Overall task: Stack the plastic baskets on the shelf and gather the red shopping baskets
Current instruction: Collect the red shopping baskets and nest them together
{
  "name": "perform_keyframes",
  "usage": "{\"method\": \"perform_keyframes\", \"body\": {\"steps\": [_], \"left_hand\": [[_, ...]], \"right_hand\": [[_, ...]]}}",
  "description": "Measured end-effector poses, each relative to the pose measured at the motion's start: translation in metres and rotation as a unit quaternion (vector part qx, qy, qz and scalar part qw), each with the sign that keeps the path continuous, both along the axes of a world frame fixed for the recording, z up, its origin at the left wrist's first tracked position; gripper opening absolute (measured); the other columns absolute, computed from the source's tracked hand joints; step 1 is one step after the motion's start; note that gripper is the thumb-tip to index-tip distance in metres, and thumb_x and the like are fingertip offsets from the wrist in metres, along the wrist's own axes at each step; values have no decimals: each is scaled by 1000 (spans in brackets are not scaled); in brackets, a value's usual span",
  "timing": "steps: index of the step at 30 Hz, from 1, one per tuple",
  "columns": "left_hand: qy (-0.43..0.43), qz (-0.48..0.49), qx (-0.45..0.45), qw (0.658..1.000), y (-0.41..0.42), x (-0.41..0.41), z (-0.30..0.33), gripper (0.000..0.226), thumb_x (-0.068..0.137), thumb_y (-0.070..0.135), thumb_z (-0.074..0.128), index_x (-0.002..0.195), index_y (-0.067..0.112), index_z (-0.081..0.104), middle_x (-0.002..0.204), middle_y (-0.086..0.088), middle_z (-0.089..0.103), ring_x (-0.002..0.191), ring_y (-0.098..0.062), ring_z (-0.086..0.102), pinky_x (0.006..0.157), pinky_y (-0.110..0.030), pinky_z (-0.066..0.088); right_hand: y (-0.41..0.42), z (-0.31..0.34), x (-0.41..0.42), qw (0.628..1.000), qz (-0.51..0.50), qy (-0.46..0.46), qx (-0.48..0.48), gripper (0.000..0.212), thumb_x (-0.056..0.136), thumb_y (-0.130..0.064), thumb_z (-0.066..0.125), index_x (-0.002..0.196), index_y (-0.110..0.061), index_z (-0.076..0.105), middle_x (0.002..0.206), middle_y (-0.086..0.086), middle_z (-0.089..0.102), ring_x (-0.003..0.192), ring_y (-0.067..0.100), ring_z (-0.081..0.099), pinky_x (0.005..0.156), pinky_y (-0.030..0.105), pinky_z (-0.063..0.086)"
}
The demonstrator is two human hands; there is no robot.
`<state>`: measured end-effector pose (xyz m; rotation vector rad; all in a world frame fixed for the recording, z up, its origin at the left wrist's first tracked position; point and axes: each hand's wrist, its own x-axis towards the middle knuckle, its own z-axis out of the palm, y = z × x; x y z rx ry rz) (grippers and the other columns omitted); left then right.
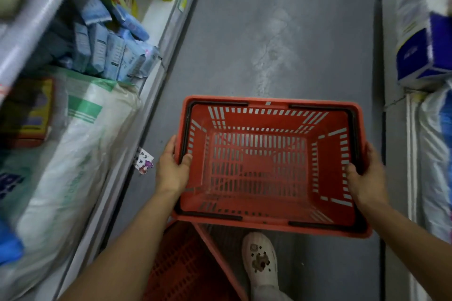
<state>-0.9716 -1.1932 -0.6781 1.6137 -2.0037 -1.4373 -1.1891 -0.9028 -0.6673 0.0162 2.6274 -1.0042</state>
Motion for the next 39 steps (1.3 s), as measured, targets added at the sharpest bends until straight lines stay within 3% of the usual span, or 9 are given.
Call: {"method": "perform_keyframes", "body": {"steps": [5, 8, 13, 16, 24, 26, 29, 32, 39], "left_hand": [[51, 23, -6, 998, 30, 36, 73, 55, 91, 0, 58, 143, 14, 44, 115, 7, 59, 104, -12, 60, 94, -28, 45], [69, 33, -13, 997, 48, 83, 104, 54, 90, 4, 59, 140, 17, 48, 125, 2, 64, 107, -16, 64, 98, -36, 50], [92, 86, -33, 991, 86, 180, 153, 48, 91, 3, 59, 136, 16, 52, 116, 0, 67, 104, -15, 65, 100, -40, 50], [95, 123, -57, 986, 106, 246, 169, 45, 92, 10, 60, 136, 16, 53, 125, -2, 66, 113, -17, 63, 103, -44, 48], [69, 256, -92, 960, 155, 389, 154, 40, 86, 24, 65, 118, 47, 58, 109, 16, 69, 102, -8, 67, 94, -43, 54], [56, 283, -92, 953, 166, 417, 140, 39, 88, 19, 66, 120, 41, 59, 106, 11, 71, 97, -10, 69, 91, -45, 56], [39, 319, -84, 943, 181, 450, 116, 44, 89, 12, 66, 129, 26, 57, 106, 12, 69, 94, -1, 67, 91, -41, 55], [28, 334, -61, 940, 190, 469, 89, 50, 88, 14, 68, 135, 25, 53, 112, 3, 69, 99, -16, 69, 92, -44, 55], [37, 340, -6, 940, 180, 475, 22, 63, 83, -4, 66, 137, 26, 51, 111, 0, 69, 92, -11, 67, 88, -33, 52]], "right_hand": [[12, 84, 28, 998, 40, 42, -17, 52, 90, -12, 48, 135, -34, 36, 130, 7, 57, 117, 26, 56, 99, 51, 45], [22, 125, 59, 996, 73, 45, -32, 49, 92, -12, 49, 137, -29, 38, 129, 7, 58, 110, 20, 56, 96, 46, 46], [30, 173, 127, 990, 119, 53, -50, 45, 94, -22, 51, 137, -29, 39, 131, 6, 57, 109, 16, 54, 93, 42, 44], [28, 179, 171, 987, 139, 47, -60, 45, 93, -37, 51, 137, -31, 40, 130, 8, 59, 111, 26, 59, 94, 49, 47], [1, 144, 270, 970, 217, -31, -106, 45, 92, -42, 50, 136, -31, 43, 130, 6, 59, 111, 26, 60, 95, 54, 49], [-8, 130, 288, 962, 245, -47, -109, 48, 93, -41, 50, 138, -30, 41, 132, 7, 58, 115, 27, 59, 97, 54, 48], [-22, 108, 307, 950, 282, -65, -116, 47, 95, -34, 50, 140, -24, 41, 125, 6, 60, 109, 26, 61, 94, 46, 50], [-34, 86, 321, 938, 312, -90, -123, 47, 96, -30, 49, 141, -20, 40, 114, 2, 57, 98, 21, 60, 84, 34, 49], [-43, 24, 319, 922, 360, -118, -79, 52, 94, -27, 54, 142, -23, 37, 114, 0, 55, 97, 17, 59, 88, 39, 50]]}}
